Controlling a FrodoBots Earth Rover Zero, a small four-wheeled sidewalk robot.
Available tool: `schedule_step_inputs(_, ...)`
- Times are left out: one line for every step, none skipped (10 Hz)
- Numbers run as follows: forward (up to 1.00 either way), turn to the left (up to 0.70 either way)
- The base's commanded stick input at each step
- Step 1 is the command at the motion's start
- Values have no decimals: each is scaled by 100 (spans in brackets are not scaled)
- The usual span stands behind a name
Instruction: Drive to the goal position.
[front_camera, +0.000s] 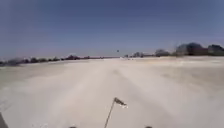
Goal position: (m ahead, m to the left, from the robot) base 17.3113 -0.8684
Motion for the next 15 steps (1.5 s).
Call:
schedule_step_inputs(70, 0)
schedule_step_inputs(70, 0)
schedule_step_inputs(70, 0)
schedule_step_inputs(70, 0)
schedule_step_inputs(70, 0)
schedule_step_inputs(70, 0)
schedule_step_inputs(70, 0)
schedule_step_inputs(70, 0)
schedule_step_inputs(70, 0)
schedule_step_inputs(70, 0)
schedule_step_inputs(70, 0)
schedule_step_inputs(70, 0)
schedule_step_inputs(70, 0)
schedule_step_inputs(70, 0)
schedule_step_inputs(70, 0)
